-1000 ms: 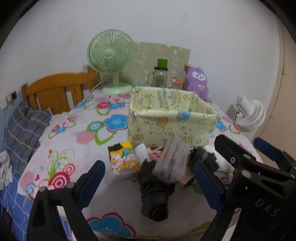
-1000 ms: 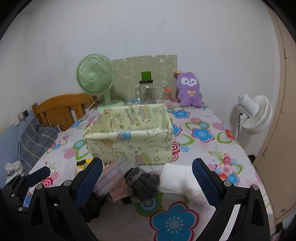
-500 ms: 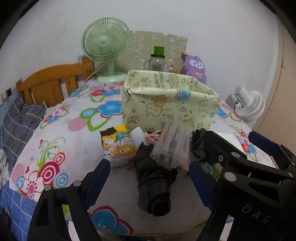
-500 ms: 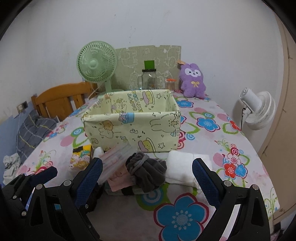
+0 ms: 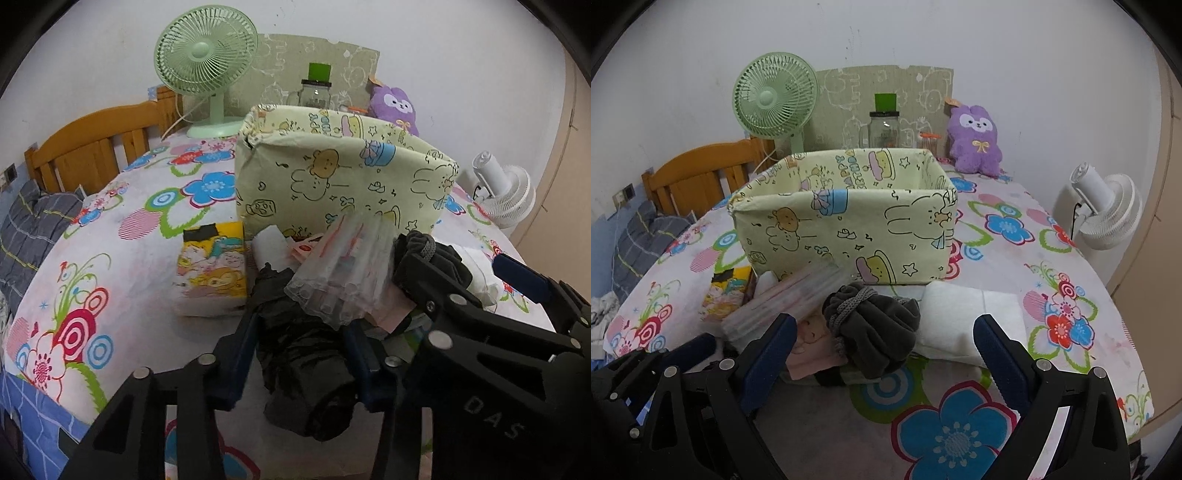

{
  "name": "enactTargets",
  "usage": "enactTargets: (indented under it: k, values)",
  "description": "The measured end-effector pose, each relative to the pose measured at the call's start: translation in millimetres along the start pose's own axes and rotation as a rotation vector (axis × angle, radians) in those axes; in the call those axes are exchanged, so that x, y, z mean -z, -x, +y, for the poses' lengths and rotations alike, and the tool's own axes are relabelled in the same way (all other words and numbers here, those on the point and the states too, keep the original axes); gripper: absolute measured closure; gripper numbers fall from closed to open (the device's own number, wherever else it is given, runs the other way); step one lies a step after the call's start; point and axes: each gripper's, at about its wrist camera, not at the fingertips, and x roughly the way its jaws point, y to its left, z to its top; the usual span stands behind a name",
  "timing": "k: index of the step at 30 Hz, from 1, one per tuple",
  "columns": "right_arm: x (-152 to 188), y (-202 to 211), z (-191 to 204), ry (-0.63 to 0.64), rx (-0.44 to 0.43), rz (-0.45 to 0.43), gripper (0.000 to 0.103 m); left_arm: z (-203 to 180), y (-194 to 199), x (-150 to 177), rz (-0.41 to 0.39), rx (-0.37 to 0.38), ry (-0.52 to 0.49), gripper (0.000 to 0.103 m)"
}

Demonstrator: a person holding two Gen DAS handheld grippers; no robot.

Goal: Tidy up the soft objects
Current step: 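Grasp the black umbrella with the left tool while the right tool grasps the grey knit item, then lift the umbrella into the box with the left tool while the right tool drops the knit item in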

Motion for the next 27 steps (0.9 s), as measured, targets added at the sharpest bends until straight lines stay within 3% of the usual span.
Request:
enactTargets:
  k: [5, 10, 13, 27]
  values:
    - [-3.1, -10.6, -3.4, -0.027, -0.017, 0.026, 0.015, -0.2, 0.7, -4.7, -0.008, 0.005, -0.002, 0.061]
    - [-4.6, -18.1, -8.1, -0.071, -0.084, 0.068, 0.037, -1.2, 4.5, -10.3, -0.021, 0.0, -0.01, 0.063]
    - [-6.8, -16.4, -7.6, -0.079, -0.101, 0.068, 0.043, -1.9, 8.0, -13.2, -0.032, -0.002, -0.013, 0.063]
    - [-32.0, 19.6, -11.4, -0.088, -0.075, -0.027, 0.046, -8.2, 36.7, -36.5, -0.122, 0.005, -0.024, 0.063]
